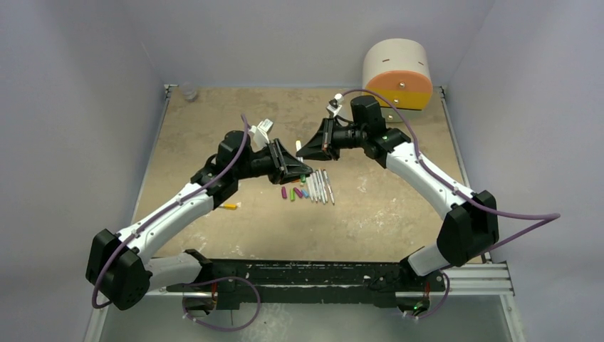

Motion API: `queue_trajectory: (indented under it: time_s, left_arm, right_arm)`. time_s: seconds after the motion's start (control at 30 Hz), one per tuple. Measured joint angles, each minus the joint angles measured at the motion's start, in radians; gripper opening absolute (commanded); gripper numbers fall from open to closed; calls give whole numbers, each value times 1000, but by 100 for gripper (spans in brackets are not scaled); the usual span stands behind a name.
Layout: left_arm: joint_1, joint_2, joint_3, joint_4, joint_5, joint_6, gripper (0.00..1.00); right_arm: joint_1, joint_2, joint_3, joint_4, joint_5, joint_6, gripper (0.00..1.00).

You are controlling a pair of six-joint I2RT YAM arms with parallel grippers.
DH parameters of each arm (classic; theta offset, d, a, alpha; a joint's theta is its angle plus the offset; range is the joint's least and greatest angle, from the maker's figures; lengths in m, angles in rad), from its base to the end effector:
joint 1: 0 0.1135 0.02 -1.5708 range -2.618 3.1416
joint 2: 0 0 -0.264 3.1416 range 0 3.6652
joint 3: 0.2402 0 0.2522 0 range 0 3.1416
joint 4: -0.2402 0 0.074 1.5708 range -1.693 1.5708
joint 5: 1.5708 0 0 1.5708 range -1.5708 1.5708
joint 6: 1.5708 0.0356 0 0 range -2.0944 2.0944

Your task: Open the pen caps

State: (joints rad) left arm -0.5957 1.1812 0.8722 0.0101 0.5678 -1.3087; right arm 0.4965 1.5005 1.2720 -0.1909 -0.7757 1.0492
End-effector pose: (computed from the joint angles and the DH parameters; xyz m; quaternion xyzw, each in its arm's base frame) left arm 0.2134 -0.1678 0.3098 -0.1136 0.7818 -0.5952 0.1470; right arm 0.2910 0.1860 0.3393 0.0138 0.8032 0.5790 0.1393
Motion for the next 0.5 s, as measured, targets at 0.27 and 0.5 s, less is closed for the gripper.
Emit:
queue_trajectory:
  time_s: [0.27,0.5]
  left_arm:
    - [-2,-18,-2,-10,4,0,25]
    - [-3,-32,-7,-26,4,1,1]
  right_arm:
    - [-27,0,0,19,27,18,0]
    - [-28,0,0,26,31,23,0]
